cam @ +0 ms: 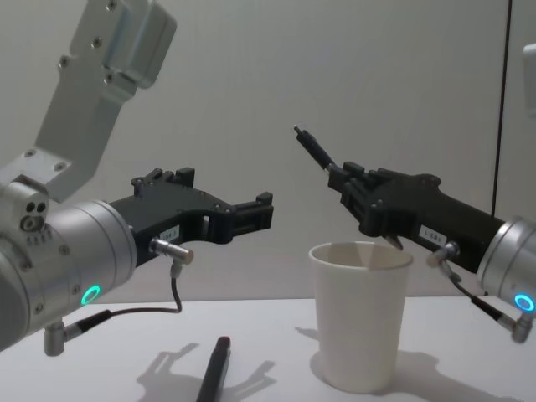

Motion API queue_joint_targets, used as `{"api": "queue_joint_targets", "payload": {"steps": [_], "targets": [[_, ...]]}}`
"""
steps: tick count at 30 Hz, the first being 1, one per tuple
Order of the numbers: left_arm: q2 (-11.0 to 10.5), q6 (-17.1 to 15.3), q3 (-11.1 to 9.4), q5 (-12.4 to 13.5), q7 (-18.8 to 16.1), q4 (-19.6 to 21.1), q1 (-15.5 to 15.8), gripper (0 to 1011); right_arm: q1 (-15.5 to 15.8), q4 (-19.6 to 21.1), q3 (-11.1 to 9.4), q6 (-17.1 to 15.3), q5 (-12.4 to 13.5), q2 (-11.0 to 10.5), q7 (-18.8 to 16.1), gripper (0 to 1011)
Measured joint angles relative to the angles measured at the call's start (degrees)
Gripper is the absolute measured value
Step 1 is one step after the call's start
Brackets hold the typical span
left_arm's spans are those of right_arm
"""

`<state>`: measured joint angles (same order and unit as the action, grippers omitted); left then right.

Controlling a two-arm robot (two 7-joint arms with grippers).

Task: Place the pen into the pen holder.

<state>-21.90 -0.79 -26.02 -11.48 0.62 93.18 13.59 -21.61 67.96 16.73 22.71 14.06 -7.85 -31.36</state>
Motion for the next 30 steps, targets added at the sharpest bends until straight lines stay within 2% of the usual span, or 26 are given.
{"api": "queue_joint_targets", "payload": {"steps": [5,10,11,13,14,16,21,24,30], "targets": [[0.0,0.0,0.0,0.0,0.0,0.0,0.0,1001,-0.1,-0.2,0.1,0.1,0.0,0.0,-0.1,141],[0.0,0.0,0.0,0.0,0.0,0.0,0.0,1001,-0.1,-0.4,0.1,0.1,0.0,0.1,-0.1,278],[0.0,0.0,0.0,0.0,0.0,0.0,0.0,1001,-0.1,-0.4,0.1,0.1,0.0,0.1,-0.1,336],[0.0,0.0,0.0,0.0,0.0,0.0,0.0,1001,-0.1,-0.4,0.1,0.2,0.0,0.1,-0.1,369],[0.0,0.0,0.0,0.0,0.0,0.0,0.0,1001,-0.1,-0.5,0.1,0.2,0.0,0.1,-0.1,430],[0.0,0.0,0.0,0.0,0.0,0.0,0.0,1001,-0.1,-0.5,0.1,0.2,0.0,0.1,-0.1,458],[0.0,0.0,0.0,0.0,0.0,0.0,0.0,1001,-0.1,-0.6,0.2,0.2,0.0,0.1,-0.2,658],[0.0,0.0,0.0,0.0,0.0,0.0,0.0,1001,-0.1,-0.6,0.2,0.2,0.0,0.1,-0.2,714],[0.0,0.0,0.0,0.0,0.0,0.0,0.0,1001,-0.1,-0.4,0.2,0.1,0.2,0.1,-0.2,897]]}}
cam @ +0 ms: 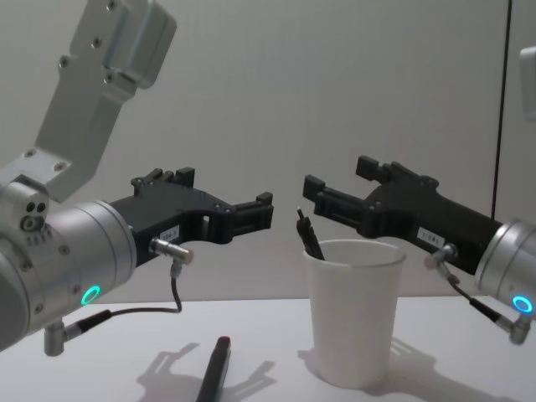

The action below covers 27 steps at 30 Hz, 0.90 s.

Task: Place the pen into the pen holder.

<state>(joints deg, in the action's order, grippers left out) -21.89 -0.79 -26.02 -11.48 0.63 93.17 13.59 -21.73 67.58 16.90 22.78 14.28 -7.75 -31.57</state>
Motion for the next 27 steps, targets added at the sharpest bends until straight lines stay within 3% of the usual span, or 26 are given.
{"api": "queue_joint_targets", "payload": {"steps": [5,13,23,27], "targets": [[0.0,0.0,0.0,0.0,0.0,0.0,0.0,1001,0.7,1.7,-0.4,-1.0,1.0,-0.6,0.2,1001],[0.0,0.0,0.0,0.0,0.0,0.0,0.0,1001,2.6,5.4,-1.2,-3.3,2.5,-1.9,2.4,1001],[0.0,0.0,0.0,0.0,0.0,0.0,0.0,1001,6.6,11.1,-2.7,-7.0,4.1,-4.3,8.4,1001],[0.0,0.0,0.0,0.0,0.0,0.0,0.0,1001,6.6,11.1,-2.7,-7.0,4.1,-4.3,8.5,1001]]}}
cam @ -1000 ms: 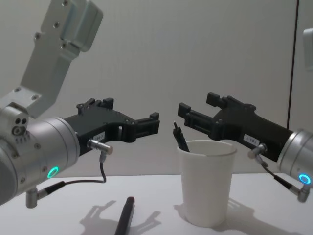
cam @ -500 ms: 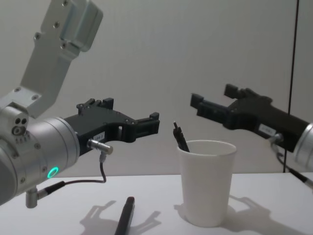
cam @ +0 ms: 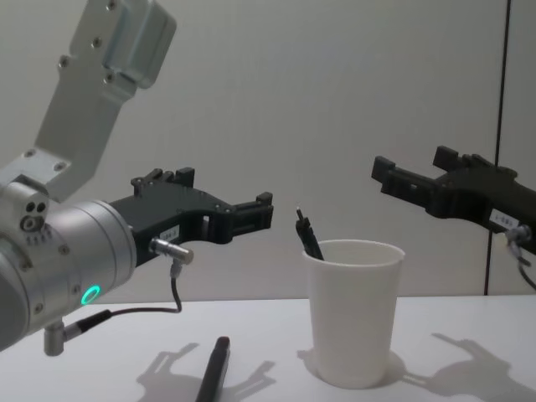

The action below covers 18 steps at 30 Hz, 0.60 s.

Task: Place the pen into the pen holder.

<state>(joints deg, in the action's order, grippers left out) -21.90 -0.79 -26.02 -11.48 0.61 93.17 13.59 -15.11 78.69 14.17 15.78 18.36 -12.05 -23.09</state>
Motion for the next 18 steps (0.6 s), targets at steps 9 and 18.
{"api": "queue_joint_targets", "payload": {"steps": [9,18], "targets": [[0.0,0.0,0.0,0.0,0.0,0.0,0.0,1001,2.5,3.6,-0.2,-2.8,-0.3,-1.1,3.0,1001],[0.0,0.0,0.0,0.0,0.0,0.0,0.0,1001,6.9,9.7,-0.5,-7.6,-0.8,-3.1,8.3,1001]]}}
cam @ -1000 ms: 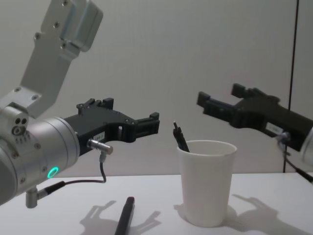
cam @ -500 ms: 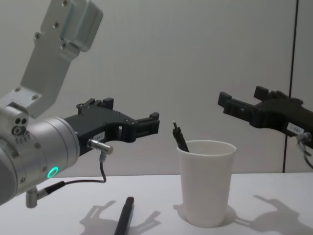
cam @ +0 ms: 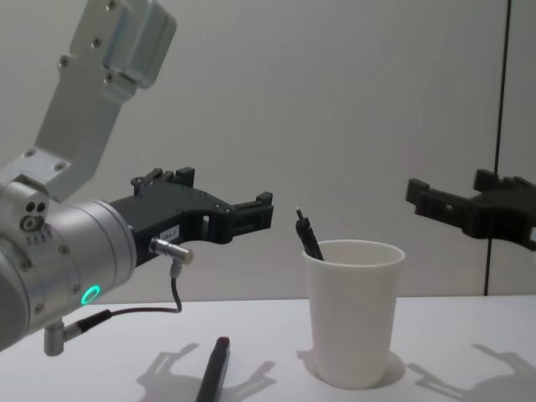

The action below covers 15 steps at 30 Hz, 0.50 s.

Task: Place the pen into the pen holder.

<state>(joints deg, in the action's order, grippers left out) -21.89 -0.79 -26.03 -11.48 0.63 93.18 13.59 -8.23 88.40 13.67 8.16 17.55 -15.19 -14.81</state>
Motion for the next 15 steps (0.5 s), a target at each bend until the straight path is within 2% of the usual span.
{"api": "queue_joint_targets", "payload": {"steps": [15], "targets": [[0.0,0.0,0.0,0.0,0.0,0.0,0.0,1001,7.7,10.9,-0.6,-8.5,-0.9,-3.5,9.3,1001]]}}
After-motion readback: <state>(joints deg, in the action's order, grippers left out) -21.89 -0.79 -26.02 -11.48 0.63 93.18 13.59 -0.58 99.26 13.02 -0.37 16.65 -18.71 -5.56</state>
